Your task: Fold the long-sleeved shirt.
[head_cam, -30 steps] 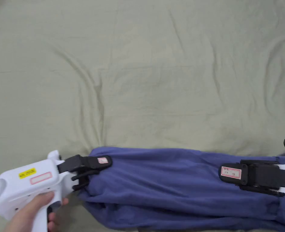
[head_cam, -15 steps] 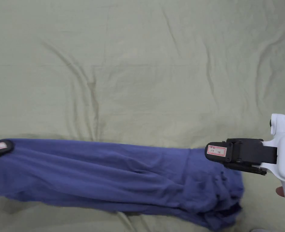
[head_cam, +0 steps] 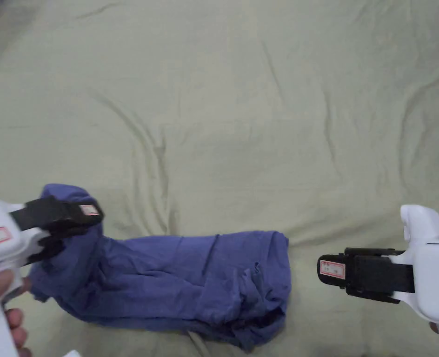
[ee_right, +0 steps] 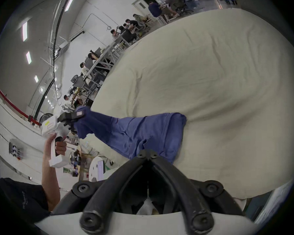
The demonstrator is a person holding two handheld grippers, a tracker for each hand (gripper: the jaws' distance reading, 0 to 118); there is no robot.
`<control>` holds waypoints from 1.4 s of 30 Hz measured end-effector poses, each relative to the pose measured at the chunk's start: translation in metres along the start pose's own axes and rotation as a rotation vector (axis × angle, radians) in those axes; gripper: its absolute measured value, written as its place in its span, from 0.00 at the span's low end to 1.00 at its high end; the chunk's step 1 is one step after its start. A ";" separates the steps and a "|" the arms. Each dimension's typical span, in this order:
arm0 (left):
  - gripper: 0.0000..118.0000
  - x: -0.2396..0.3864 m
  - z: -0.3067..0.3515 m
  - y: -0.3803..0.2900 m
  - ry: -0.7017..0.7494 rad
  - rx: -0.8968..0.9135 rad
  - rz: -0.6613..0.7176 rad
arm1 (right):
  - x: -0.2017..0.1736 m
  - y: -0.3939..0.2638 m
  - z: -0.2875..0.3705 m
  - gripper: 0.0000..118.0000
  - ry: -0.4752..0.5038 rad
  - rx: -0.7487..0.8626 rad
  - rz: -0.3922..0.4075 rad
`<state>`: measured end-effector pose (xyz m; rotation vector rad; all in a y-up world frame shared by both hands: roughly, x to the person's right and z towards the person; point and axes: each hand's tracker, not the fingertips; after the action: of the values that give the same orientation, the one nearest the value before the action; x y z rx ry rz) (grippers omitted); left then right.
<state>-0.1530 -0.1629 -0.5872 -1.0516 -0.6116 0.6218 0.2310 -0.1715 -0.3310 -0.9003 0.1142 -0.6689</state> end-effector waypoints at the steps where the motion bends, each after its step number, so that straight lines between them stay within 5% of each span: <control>1: 0.04 0.023 -0.023 -0.015 0.009 -0.039 -0.048 | 0.002 0.000 0.005 0.00 -0.006 0.009 0.010; 5: 0.04 0.081 -0.116 -0.076 0.156 -0.212 -0.285 | 0.002 -0.004 0.028 0.00 -0.043 0.027 0.037; 11: 0.06 0.082 -0.194 -0.139 0.228 -0.359 -0.222 | 0.003 -0.007 0.046 0.00 -0.105 0.043 0.059; 13: 0.32 0.080 -0.194 -0.148 0.195 -0.305 -0.246 | 0.002 -0.009 0.051 0.00 -0.097 0.051 0.064; 15: 0.85 0.090 -0.187 -0.151 0.128 -0.280 -0.315 | 0.000 -0.009 0.054 0.00 -0.075 0.058 0.062; 16: 0.96 0.095 -0.180 -0.151 0.091 -0.276 -0.349 | -0.002 -0.009 0.056 0.00 -0.068 0.064 0.063; 24: 1.00 0.135 -0.078 -0.097 -0.257 -0.106 -0.262 | -0.011 -0.003 0.069 0.00 0.028 0.120 0.037; 27: 0.96 0.119 -0.048 -0.066 -0.416 -0.218 -0.110 | -0.015 -0.001 0.062 0.00 0.028 0.118 0.045; 28: 0.85 0.109 -0.039 -0.060 -0.462 -0.218 -0.088 | -0.016 -0.001 0.059 0.00 0.026 0.114 0.047; 29: 0.61 0.098 -0.029 -0.055 -0.476 -0.178 -0.108 | -0.017 -0.001 0.056 0.00 0.024 0.112 0.047; 30: 0.10 0.096 -0.021 -0.050 -0.342 -0.098 -0.202 | -0.017 -0.002 0.053 0.00 0.024 0.108 0.045; 31: 0.00 0.095 -0.022 -0.050 -0.130 -0.031 -0.316 | -0.017 -0.003 0.051 0.00 0.025 0.103 0.040; 33: 0.00 0.085 -0.049 -0.062 0.356 0.065 -0.556 | -0.018 -0.005 0.047 0.00 0.024 0.092 0.037; 34: 0.00 0.075 -0.070 -0.071 0.423 -0.032 -0.631 | -0.019 -0.006 0.045 0.00 0.022 0.088 0.038; 37: 0.00 0.050 -0.120 -0.110 0.303 -0.350 -0.551 | -0.019 -0.008 0.042 0.00 0.011 0.076 0.033; 39: 0.00 0.062 -0.157 -0.157 0.411 -0.502 -0.743 | -0.017 -0.009 0.041 0.00 -0.010 0.071 0.024; 41: 0.00 0.103 -0.151 -0.183 0.486 -0.408 -1.066 | -0.016 -0.008 0.041 0.00 -0.036 0.076 0.017; 42: 0.00 0.116 -0.148 -0.185 0.353 -0.369 -0.992 | -0.014 -0.008 0.041 0.00 -0.052 0.080 0.007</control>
<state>0.0633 -0.2343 -0.4544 -1.0103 -0.8481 -0.5498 0.2309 -0.1382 -0.3019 -0.8391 0.0437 -0.6393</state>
